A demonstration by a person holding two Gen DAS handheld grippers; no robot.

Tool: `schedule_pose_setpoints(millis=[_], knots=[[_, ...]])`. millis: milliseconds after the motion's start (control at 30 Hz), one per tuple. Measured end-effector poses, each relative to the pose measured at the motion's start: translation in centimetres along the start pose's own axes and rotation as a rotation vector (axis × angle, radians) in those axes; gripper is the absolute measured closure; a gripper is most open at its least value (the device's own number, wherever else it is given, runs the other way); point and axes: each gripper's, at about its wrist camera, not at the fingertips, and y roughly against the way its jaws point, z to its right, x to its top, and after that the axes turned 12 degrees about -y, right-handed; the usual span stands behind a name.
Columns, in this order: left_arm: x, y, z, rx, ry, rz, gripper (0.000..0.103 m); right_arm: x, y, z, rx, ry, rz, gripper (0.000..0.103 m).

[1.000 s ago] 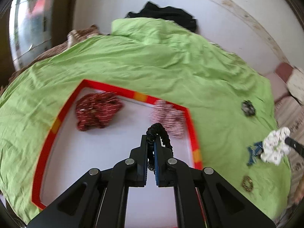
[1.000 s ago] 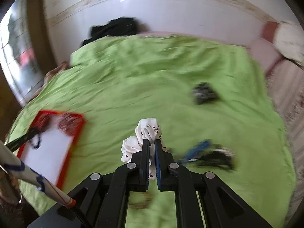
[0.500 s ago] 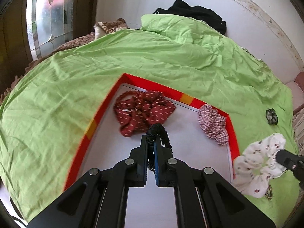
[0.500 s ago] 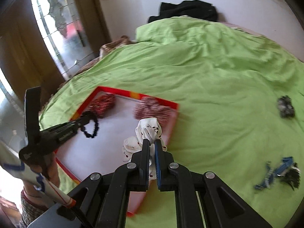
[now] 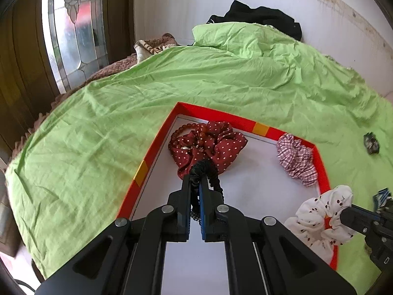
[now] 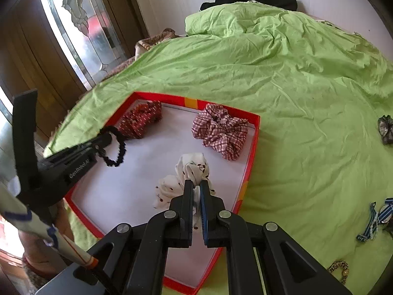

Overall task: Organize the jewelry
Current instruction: 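Carry the black and white scrunchies with both tools over the red-rimmed box, then lower the white pearl scrunchie into the box and open the right tool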

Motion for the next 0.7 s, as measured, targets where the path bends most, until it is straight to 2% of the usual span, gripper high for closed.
schedule_pose_setpoints(millis=[433, 700], knots=[[-0.1, -1.9, -0.1, 0.087, -0.030, -0.049, 0.098, -0.4, -2.9, 0.6, -0.039, -0.013, -0.041, 0.096], [-0.2, -2.8, -1.0, 0.100, 0.004, -0.082, 0.097, -0.6, -4.1, 1.0, -0.058, -0.021, -0.050, 0.095]])
